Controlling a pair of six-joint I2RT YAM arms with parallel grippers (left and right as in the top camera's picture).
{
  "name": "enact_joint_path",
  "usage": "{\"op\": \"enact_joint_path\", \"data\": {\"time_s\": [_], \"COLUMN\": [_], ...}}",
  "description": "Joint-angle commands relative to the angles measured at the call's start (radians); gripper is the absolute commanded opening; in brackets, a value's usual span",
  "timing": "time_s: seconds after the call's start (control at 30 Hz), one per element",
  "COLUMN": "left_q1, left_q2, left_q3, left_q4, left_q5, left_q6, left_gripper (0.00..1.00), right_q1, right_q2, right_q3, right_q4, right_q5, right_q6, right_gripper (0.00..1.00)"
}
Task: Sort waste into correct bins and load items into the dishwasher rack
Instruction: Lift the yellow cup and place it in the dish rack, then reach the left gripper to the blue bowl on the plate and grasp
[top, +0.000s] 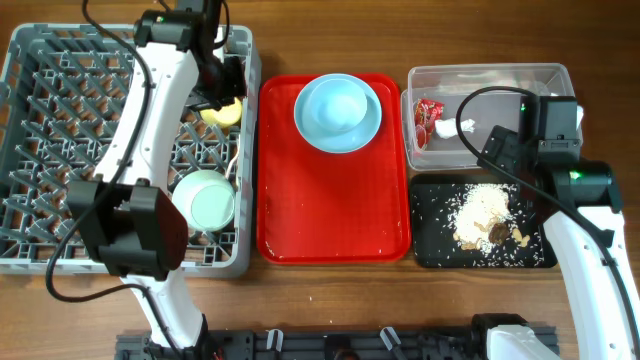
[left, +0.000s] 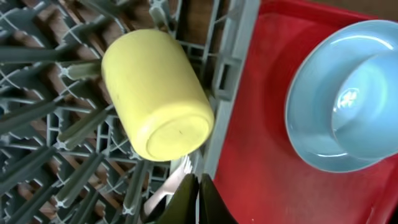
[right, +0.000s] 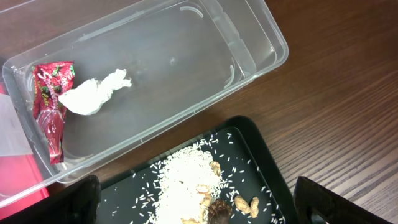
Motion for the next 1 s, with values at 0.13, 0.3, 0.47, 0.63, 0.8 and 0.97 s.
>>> {"op": "enact_joint_path", "data": {"time_s": [0.13, 0.3, 0.47, 0.63, 0.8, 0.97], "left_q1": [0.003, 0.008, 0.003, -0.07, -0.232, -0.368], "left_q2": [-0.002, 0.008, -0.046, -0.282, -0.302, -0.14], "left_q3": [-0.142, -0.18, -0.164, -0.129, -0.138, -0.2], "left_q4": [0.176, 0.287, 0.312, 0.338, 0.27, 0.32], "left_q5": [-0.151, -0.253, -0.299, -0.102, -0.007, -0.018], "left_q6": [-0.028, -0.028, -0.029, -0.099, -0.13, -0.159], "left_gripper": [0.06, 0.11, 0.33, 0.45, 0.28, 0.2], "right_q1": [-0.004, -0.004, -0.004, -0.004, -0.004, -0.004], "right_q2": [-0.001, -0.001, -0.001, -0.001, -0.001, -0.001], "right_q3": [0.017, 0.017, 0.017, 0.017, 0.017, 0.017], "right_q4": [0.0, 0.0, 0.0, 0.0, 0.0, 0.0], "right_q5": [-0.006, -0.006, -0.006, -0.006, -0.006, -0.006], "right_q6": [-0.005, -0.005, -0.005, -0.005, -0.005, -0.004], "right_gripper": [1.0, 1.0, 1.0, 1.0, 1.0, 1.0]}}
